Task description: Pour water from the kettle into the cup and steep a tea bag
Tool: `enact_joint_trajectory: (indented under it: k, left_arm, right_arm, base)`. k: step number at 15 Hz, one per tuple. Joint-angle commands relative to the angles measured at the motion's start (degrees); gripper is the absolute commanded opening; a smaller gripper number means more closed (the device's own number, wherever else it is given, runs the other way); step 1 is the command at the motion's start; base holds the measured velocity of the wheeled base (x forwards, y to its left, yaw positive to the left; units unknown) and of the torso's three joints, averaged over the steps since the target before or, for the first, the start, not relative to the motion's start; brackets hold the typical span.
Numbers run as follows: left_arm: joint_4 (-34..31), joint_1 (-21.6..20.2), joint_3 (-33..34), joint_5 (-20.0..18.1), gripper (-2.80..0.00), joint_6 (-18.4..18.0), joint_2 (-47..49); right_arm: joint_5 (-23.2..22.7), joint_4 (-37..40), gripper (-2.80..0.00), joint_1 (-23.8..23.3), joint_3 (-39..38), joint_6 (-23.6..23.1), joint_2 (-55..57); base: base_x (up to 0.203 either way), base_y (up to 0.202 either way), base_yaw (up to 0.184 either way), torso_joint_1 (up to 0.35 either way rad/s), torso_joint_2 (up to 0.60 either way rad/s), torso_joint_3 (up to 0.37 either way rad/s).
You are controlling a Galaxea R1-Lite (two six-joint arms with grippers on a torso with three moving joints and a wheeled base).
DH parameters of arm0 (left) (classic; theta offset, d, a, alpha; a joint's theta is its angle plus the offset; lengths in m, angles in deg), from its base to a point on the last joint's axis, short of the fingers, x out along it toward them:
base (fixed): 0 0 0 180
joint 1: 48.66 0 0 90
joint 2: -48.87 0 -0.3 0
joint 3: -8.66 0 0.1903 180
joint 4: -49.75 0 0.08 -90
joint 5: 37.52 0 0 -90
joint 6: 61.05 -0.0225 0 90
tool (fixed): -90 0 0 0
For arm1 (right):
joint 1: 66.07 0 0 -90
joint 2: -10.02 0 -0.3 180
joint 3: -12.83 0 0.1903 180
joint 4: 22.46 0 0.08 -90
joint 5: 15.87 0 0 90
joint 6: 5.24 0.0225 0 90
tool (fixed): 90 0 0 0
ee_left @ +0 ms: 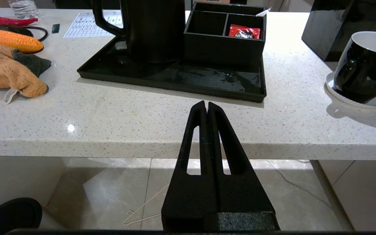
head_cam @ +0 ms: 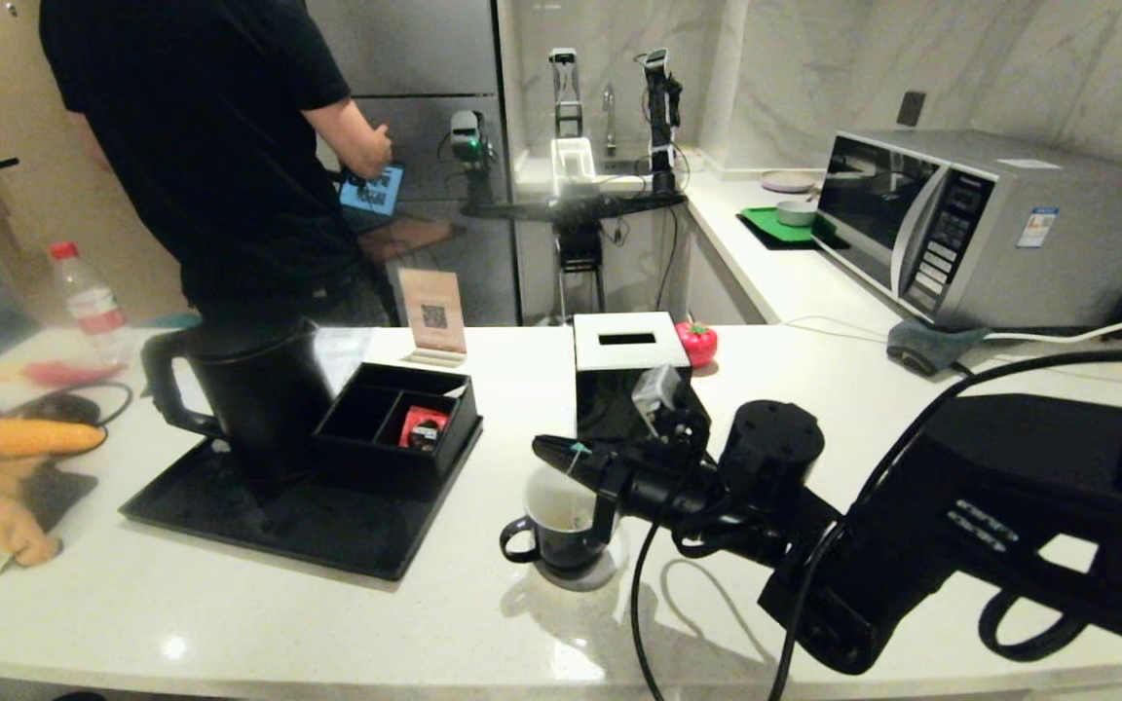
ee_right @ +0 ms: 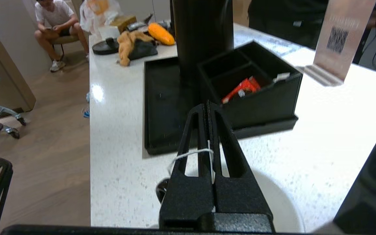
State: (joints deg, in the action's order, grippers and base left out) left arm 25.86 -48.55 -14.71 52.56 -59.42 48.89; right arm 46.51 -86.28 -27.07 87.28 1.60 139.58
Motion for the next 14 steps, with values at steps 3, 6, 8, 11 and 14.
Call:
enact_joint_trajectory:
  k: [3,6,8,11,14]
  left_arm:
    - [0.0,0.0,0.0,0.0,-2.80,0.0,0.0]
    - [0.0,0.0,0.0,0.0,-2.80,0.0,0.0]
    - [0.0,0.0,0.0,0.1,-2.80,0.0,0.0]
    - [0.0,0.0,0.0,0.0,-2.80,0.0,0.0]
    - [0.0,0.0,0.0,0.0,-2.80,0.0,0.0]
  right_arm:
    - [-0.2,-2.8,-2.80,0.0,-0.2,-0.1,0.8]
    - [-0.2,-2.8,-2.80,-0.1,0.2,0.3,-0.7]
    - [-0.2,-2.8,-2.80,-0.2,0.2,0.4,-2.2]
    - [-0.2,-2.7,-2.80,-0.2,1.8,0.6,-4.6]
    - [-0.2,-1.1,-2.80,-0.2,4.7,0.7,-6.5]
  base:
    - [0.000,0.000,0.000,0.000,0.00,0.000]
    - [0.000,0.000,0.000,0.000,0.00,0.000]
    - [0.000,0.000,0.000,0.000,0.00,0.000]
    - [0.000,0.000,0.000,0.000,0.00,0.000]
    - [0.000,0.000,0.000,0.000,0.00,0.000]
